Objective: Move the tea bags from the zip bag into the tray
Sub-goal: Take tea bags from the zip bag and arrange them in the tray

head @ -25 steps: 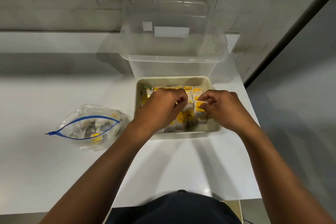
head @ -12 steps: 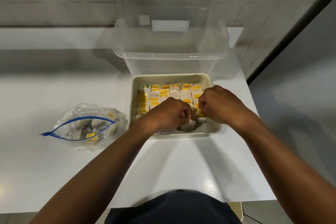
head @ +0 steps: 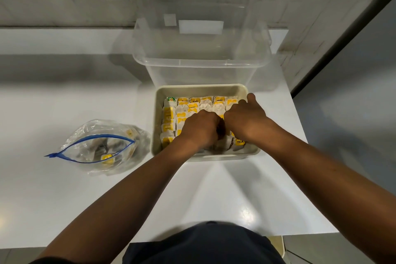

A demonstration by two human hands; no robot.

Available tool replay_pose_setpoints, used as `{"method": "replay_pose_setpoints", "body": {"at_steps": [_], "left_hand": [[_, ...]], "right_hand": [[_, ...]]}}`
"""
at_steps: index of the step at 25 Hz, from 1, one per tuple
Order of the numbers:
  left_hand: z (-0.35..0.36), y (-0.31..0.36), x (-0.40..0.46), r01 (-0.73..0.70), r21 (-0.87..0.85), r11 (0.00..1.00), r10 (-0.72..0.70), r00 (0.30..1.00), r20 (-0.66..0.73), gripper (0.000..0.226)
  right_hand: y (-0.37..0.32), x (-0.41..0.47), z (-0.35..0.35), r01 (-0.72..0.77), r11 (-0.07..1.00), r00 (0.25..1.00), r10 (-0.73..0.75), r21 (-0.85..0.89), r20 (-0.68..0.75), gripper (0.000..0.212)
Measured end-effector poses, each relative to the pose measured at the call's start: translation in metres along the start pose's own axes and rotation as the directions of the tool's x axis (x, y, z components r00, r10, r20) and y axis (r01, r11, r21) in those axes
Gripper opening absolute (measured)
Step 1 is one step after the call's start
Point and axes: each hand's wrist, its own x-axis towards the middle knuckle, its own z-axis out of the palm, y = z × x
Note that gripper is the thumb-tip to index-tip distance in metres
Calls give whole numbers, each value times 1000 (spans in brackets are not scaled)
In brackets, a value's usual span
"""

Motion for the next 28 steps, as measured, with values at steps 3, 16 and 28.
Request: {"method": "replay_pose_setpoints", "body": {"at_steps": [3,16,28], "left_hand": [[1,2,1,13,-2,1000,-13,1000,20,14],[5,3,2,1,128,992,18,989,-145,18],[7,2,4,-15,203,979,54,981,-187,18]], "right_hand": [[-2,3,-1,-6,1000,999,6,2,53,25],[-4,25,15,-35,999,999,35,-5,-27,24],[0,27,19,31,1000,993,-31,1,-116,26]]}}
